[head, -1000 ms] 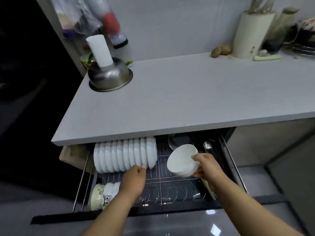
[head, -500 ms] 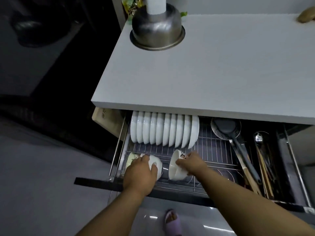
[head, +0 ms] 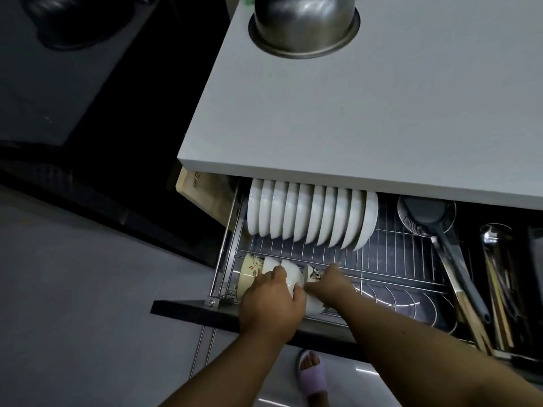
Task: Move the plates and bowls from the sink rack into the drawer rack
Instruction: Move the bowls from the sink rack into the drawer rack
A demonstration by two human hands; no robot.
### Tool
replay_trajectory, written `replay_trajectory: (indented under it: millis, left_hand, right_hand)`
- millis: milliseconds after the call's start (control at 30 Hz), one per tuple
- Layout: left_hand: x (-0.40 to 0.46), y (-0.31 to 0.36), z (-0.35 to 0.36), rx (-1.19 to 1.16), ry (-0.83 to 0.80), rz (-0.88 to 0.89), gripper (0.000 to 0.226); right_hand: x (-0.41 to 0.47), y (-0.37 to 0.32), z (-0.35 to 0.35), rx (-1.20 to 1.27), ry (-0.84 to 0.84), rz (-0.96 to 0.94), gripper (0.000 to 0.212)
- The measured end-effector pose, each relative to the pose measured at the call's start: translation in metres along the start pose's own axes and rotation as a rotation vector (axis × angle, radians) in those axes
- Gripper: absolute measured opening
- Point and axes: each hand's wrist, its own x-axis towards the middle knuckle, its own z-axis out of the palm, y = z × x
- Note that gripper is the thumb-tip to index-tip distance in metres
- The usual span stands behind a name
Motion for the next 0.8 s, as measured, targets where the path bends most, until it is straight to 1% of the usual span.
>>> replay_trajectory:
  millis: [100, 167, 300, 467, 567, 633, 700, 800]
  left_hand:
    - [-0.002, 0.001, 0.001, -0.024, 0.044, 0.019, 0.067]
    - [-0.003, 0.0, 0.002, -0.025, 0.051, 0.02, 0.07]
    - [-0.003, -0.001, 0.003, -0.023, 0.065, 0.021, 0.065]
    - [-0.004, 0.0, 0.001, -0.022, 0.051, 0.018, 0.061]
    - [-0.002, 0.001, 0.001, -0.021, 0.019, 0.008, 0.048]
    - [-0.002, 0.002, 0.001, -0.04, 0.013, 0.005, 0.042]
    - [-0.001, 0.002, 0.0, -0.053, 0.014, 0.002, 0.042]
    - [-0.001, 0.004, -0.002, -0.064, 0.022, -0.008, 0.04]
  right_hand:
    - [0.003, 0.0, 0.003, -0.004, -0.014, 0.01, 0.072]
    - [0.003, 0.0, 0.005, -0.016, -0.023, 0.009, 0.073]
    - [0.006, -0.001, 0.009, -0.036, -0.037, -0.019, 0.073]
    - [0.004, 0.0, 0.008, -0.063, -0.043, -0.039, 0.069]
    - [-0.001, 0.003, 0.004, -0.058, -0.043, -0.037, 0.061]
    - [-0.006, 0.005, -0.002, -0.065, -0.033, -0.044, 0.052]
    - [-0.01, 0.007, -0.01, -0.049, -0.027, -0.063, 0.041]
    - [-0.023, 0.011, -0.025, 0.042, -0.002, -0.116, 0.034]
